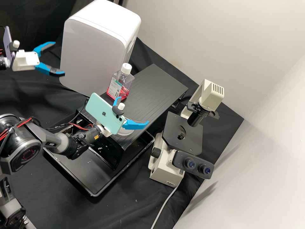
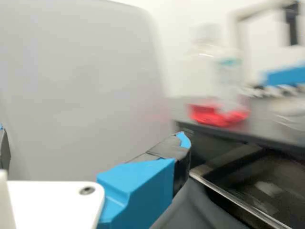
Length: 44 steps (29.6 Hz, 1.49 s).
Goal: Place the lid on the petri dish
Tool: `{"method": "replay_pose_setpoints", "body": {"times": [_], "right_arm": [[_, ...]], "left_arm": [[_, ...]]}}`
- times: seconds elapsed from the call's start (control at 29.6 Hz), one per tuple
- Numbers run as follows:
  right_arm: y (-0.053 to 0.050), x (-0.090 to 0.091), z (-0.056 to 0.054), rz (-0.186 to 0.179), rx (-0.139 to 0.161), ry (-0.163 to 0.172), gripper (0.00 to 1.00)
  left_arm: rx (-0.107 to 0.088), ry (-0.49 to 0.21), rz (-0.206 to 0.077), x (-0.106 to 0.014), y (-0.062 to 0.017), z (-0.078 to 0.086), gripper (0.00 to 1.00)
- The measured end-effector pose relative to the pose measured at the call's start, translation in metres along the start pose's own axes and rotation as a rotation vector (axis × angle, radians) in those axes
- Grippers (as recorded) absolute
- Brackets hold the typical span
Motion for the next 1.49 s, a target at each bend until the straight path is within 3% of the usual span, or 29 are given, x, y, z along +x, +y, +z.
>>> {"method": "replay_pose_setpoints", "body": {"times": [0.17, 0.34, 0.47, 0.57, 0.78, 0.88, 1.01, 1.08, 1.32, 1.49], "right_arm": [[0.0, 0.0, 0.0, 0.0, 0.0, 0.0, 1.0], [0.0, 0.0, 0.0, 0.0, 0.0, 0.0, 1.0], [0.0, 0.0, 0.0, 0.0, 0.0, 0.0, 1.0], [0.0, 0.0, 0.0, 0.0, 0.0, 0.0, 1.0], [0.0, 0.0, 0.0, 0.0, 0.0, 0.0, 1.0], [0.0, 0.0, 0.0, 0.0, 0.0, 0.0, 1.0], [0.0, 0.0, 0.0, 0.0, 0.0, 0.0, 1.0], [0.0, 0.0, 0.0, 0.0, 0.0, 0.0, 1.0], [0.0, 0.0, 0.0, 0.0, 0.0, 0.0, 1.0], [0.0, 0.0, 0.0, 0.0, 0.0, 0.0, 1.0]], "left_arm": [[0.034, -0.158, -0.074, -0.008, -0.015, 0.023, 1.0], [0.081, -0.277, -0.12, -0.017, -0.0238, 0.04, 1.0], [0.089, -0.317, -0.141, -0.023, -0.0272, 0.045, 1.0], [0.094, -0.332, -0.14, -0.027, -0.0256, 0.048, 1.0], [0.083, -0.399, -0.156, -0.029, -0.0278, 0.058, 1.0], [0.056, -0.426, -0.177, -0.03, -0.0311, 0.061, 1.0], [-0.03, -0.438, -0.212, -0.03, -0.0344, 0.062, 1.0], [-0.057, -0.439, -0.219, -0.03, -0.0348, 0.063, 1.0], [-0.078, -0.455, -0.233, -0.027, -0.0392, 0.069, 1.0], [-0.108, -0.417, -0.237, -0.022, -0.0433, 0.071, 1.0]]}}
